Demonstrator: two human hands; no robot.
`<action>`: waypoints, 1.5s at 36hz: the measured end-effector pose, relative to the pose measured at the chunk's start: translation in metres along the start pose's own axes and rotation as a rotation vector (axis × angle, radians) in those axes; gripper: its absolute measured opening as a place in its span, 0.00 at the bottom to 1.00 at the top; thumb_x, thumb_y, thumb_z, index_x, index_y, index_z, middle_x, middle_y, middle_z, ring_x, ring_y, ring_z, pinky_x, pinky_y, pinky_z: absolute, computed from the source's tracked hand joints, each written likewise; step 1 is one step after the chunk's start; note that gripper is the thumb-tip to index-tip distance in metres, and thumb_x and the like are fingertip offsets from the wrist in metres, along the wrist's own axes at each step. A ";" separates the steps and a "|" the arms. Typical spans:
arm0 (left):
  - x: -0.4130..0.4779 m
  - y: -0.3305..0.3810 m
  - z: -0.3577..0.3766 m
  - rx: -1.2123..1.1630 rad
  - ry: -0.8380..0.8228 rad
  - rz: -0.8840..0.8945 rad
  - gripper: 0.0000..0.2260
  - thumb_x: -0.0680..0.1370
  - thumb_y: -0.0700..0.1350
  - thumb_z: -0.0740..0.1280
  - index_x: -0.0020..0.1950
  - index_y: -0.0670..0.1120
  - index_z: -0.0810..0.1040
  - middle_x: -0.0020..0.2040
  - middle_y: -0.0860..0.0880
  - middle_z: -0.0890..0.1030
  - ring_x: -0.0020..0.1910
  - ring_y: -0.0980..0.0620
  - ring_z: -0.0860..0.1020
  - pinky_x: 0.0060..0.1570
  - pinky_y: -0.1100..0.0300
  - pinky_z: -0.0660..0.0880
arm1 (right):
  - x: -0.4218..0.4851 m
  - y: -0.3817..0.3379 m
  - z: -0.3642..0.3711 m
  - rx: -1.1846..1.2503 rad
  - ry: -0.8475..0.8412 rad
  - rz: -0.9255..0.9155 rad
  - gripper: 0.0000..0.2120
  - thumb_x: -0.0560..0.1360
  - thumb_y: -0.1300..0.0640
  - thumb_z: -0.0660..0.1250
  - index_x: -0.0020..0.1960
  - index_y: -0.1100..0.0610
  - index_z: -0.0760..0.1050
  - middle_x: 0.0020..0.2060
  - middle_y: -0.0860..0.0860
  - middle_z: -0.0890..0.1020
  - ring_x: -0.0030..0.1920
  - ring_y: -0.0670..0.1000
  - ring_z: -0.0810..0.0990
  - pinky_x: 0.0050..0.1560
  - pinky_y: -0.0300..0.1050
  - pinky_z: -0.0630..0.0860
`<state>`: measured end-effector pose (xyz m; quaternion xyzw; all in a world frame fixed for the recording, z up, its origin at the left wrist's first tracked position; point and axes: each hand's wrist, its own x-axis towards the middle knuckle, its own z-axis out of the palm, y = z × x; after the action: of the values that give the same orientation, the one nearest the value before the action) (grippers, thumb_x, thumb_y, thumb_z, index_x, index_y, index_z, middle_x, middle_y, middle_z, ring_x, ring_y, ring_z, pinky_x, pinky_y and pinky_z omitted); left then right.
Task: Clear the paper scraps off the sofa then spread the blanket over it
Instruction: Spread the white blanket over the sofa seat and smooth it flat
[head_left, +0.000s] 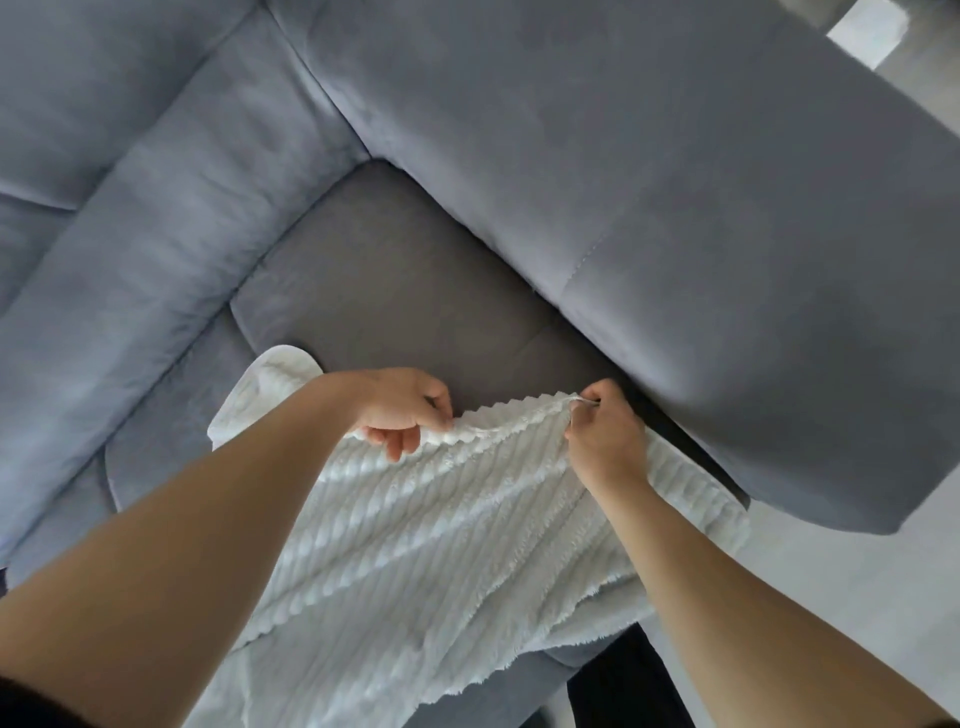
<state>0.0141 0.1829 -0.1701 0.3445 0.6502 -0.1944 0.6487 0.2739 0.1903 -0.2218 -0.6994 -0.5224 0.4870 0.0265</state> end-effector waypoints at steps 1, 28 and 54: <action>0.000 -0.001 -0.001 0.049 -0.005 -0.006 0.05 0.78 0.51 0.69 0.50 0.50 0.79 0.30 0.51 0.81 0.28 0.52 0.81 0.29 0.60 0.68 | 0.000 0.001 0.000 0.004 0.002 -0.001 0.05 0.84 0.56 0.57 0.51 0.53 0.71 0.41 0.52 0.82 0.43 0.55 0.81 0.42 0.56 0.81; 0.055 0.065 -0.030 0.066 1.101 0.098 0.08 0.81 0.40 0.55 0.58 0.50 0.65 0.42 0.45 0.76 0.43 0.38 0.78 0.37 0.47 0.73 | 0.019 -0.010 0.021 0.037 0.479 0.188 0.10 0.82 0.53 0.62 0.57 0.51 0.81 0.45 0.51 0.84 0.50 0.58 0.81 0.43 0.48 0.69; -0.013 -0.224 0.071 -1.037 0.932 -0.359 0.17 0.77 0.49 0.69 0.58 0.46 0.66 0.29 0.47 0.82 0.21 0.50 0.74 0.21 0.64 0.65 | 0.084 -0.268 0.151 -0.772 -0.375 -0.732 0.15 0.79 0.53 0.65 0.66 0.52 0.73 0.57 0.54 0.82 0.49 0.56 0.84 0.48 0.47 0.79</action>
<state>-0.0932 -0.0229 -0.2067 -0.0729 0.9146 0.2028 0.3420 -0.0241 0.3040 -0.2098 -0.3331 -0.8671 0.3353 -0.1575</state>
